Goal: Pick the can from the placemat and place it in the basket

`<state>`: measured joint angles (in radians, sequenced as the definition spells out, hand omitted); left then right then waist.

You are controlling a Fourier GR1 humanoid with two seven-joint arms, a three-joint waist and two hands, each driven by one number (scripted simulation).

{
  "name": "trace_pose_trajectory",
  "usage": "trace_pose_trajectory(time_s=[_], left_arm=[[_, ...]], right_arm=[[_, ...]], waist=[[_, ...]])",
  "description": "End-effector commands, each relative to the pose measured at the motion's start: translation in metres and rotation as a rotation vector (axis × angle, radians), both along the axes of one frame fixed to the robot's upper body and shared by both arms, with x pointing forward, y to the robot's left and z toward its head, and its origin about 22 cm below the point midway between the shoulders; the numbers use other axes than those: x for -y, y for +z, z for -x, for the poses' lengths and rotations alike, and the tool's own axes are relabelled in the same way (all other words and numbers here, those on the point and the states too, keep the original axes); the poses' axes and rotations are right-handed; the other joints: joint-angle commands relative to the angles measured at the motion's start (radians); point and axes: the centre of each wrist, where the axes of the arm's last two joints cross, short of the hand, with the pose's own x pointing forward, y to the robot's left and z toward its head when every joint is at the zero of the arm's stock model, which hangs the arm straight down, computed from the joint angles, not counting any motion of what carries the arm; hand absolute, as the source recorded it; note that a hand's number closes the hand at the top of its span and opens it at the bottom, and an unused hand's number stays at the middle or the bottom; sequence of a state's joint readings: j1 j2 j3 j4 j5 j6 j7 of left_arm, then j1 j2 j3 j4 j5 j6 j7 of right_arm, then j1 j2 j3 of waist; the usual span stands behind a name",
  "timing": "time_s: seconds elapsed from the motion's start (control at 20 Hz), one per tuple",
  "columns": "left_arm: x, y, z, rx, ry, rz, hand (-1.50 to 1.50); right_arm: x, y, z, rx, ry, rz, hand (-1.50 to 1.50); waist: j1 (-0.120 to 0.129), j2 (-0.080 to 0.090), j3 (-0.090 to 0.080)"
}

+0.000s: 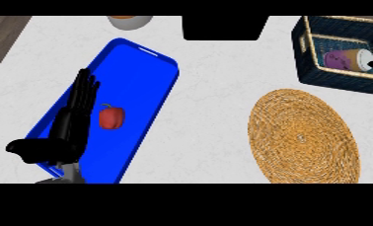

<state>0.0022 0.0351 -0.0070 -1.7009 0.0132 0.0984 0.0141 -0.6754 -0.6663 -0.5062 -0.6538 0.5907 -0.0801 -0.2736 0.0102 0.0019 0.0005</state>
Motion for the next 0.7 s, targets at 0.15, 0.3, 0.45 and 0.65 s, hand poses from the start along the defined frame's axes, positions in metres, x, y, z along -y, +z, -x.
trace_pose_trajectory(time_s=[0.15, 0.3, 0.45, 0.65], left_arm=[[-0.005, 0.001, -0.002, 0.007, 0.014, 0.001, 0.00], [-0.010, -0.007, 0.001, -0.017, 0.005, -0.002, 0.00], [-0.015, 0.002, 0.008, -0.014, -0.004, -0.015, 0.00], [-0.016, 0.001, -0.008, -0.003, 0.019, -0.005, 0.00]], right_arm=[[0.017, 0.046, 0.008, 0.172, -0.107, 0.000, -1.50], [0.037, 0.055, 0.026, 0.163, -0.138, 0.022, -1.50], [0.044, 0.071, 0.037, 0.192, -0.224, -0.007, -1.50], [0.075, 0.090, 0.063, 0.246, -0.255, -0.134, -1.50]], waist=[[-0.009, -0.003, -0.001], [-0.008, -0.002, -0.001], [-0.012, -0.004, -0.001], [-0.016, -0.003, -0.001]])
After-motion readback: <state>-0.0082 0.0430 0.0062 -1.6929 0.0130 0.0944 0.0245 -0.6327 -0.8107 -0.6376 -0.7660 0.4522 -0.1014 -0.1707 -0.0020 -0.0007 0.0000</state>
